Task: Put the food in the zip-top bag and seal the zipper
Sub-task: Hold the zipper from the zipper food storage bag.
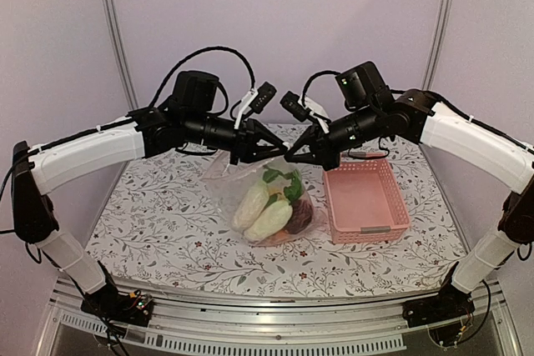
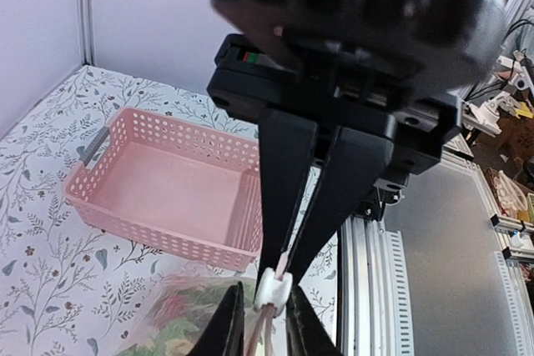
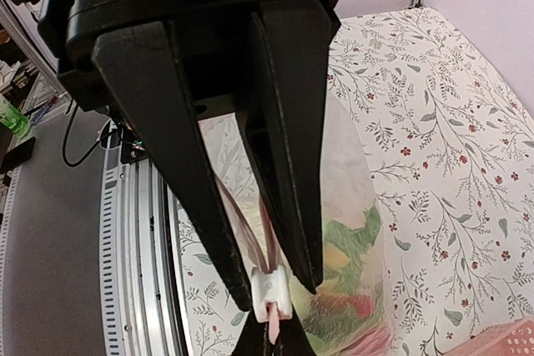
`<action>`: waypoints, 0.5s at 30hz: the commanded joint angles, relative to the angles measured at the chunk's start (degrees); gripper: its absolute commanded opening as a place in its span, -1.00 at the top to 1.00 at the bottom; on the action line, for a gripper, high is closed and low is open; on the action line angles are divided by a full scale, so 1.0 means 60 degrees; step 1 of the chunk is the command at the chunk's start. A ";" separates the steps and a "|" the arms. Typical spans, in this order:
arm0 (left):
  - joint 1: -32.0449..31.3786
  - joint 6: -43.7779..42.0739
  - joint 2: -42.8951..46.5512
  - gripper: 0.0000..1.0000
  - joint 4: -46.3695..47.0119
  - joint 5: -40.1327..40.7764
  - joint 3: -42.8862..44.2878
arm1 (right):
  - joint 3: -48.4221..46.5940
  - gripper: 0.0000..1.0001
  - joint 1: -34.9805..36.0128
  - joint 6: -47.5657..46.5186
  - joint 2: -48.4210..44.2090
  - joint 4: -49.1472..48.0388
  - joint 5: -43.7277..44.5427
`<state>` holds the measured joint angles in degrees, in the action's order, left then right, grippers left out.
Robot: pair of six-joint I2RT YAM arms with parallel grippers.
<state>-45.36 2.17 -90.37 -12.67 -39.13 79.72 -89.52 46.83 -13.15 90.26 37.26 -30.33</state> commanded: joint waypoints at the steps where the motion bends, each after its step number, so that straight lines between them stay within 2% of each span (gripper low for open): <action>1: -0.0033 0.0212 -0.0155 0.66 0.0277 -0.0304 0.0098 | -0.0293 1.00 0.0083 -0.0079 -0.0124 -0.0187 -0.0146; 9: 0.0009 0.0725 -0.0241 0.82 0.0721 -0.0800 0.0027 | -0.0330 1.00 0.0089 -0.0043 -0.0033 -0.0175 -0.0087; 11: 0.0041 0.0733 -0.0226 0.90 0.0692 -0.0764 0.0021 | -0.0330 1.00 0.0091 -0.0035 -0.0029 -0.0167 -0.0055; 15: 0.0142 0.0665 -0.0121 0.93 0.0560 -0.0553 -0.0054 | -0.0242 1.00 0.0065 0.0034 -0.0133 -0.0276 0.0279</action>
<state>-45.17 5.89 -91.00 -10.63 -42.44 79.72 -89.62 46.85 -13.13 90.26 37.30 -30.11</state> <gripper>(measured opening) 0.070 0.004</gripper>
